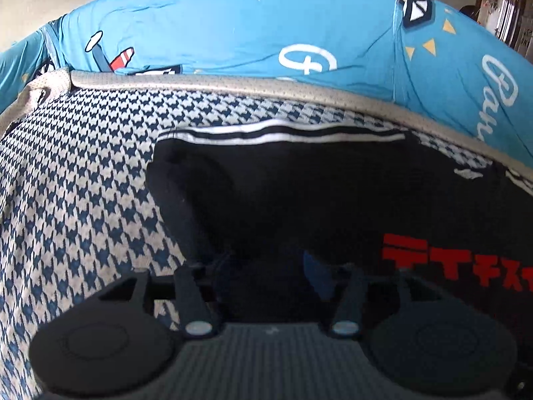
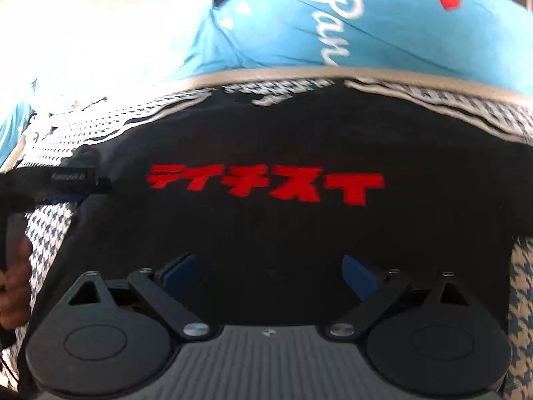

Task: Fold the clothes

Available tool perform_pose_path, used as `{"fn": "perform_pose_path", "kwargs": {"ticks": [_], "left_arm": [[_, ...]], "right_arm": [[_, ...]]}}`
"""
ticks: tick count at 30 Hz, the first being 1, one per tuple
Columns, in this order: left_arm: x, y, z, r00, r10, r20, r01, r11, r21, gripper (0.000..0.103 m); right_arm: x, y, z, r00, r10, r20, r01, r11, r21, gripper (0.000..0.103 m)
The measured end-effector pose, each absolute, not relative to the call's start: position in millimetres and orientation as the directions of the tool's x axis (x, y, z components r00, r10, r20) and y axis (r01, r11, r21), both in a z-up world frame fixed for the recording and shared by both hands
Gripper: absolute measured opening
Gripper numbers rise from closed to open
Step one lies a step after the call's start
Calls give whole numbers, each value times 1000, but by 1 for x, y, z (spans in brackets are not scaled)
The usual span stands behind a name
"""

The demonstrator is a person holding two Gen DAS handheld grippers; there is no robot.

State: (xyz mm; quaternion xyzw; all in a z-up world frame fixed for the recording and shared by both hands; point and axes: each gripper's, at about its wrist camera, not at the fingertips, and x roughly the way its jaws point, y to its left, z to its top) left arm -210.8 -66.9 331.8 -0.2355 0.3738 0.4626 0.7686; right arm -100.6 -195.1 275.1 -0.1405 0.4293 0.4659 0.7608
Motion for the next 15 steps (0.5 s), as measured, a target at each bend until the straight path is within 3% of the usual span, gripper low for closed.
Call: {"fn": "perform_pose_path", "kwargs": {"ticks": [8,15], "left_arm": [[-210,-67,329,260,555,-790,-901,435,9,63],[-208,-67,326,227,581,-781,-905,422,51,67]], "right_arm": [[-94,-214,276,188,581,-792,-824,532,195,96],[-85,-237,276,196,575,-795,-835,522,172,95]]}}
